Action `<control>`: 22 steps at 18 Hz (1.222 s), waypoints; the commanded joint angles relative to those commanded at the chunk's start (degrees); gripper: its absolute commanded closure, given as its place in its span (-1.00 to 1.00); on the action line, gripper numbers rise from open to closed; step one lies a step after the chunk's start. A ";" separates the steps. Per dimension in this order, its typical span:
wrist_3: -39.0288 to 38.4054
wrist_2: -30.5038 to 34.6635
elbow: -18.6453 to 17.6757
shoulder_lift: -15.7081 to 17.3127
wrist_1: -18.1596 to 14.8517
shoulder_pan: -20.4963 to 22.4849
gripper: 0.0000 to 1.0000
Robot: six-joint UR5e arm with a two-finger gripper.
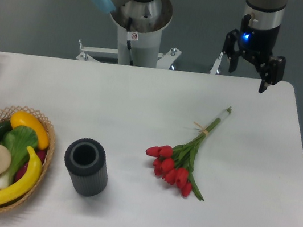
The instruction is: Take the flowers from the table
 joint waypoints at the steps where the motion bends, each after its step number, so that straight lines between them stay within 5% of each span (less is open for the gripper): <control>1: 0.00 0.00 -0.09 0.00 0.00 0.00 -1.00; 8: -0.78 0.62 -0.44 -0.09 -0.70 -0.35 -1.00; 15: -4.74 -0.26 -4.83 -0.35 0.79 -0.62 -1.00; 22: -7.56 -1.32 -5.97 -4.30 2.37 -1.23 -1.00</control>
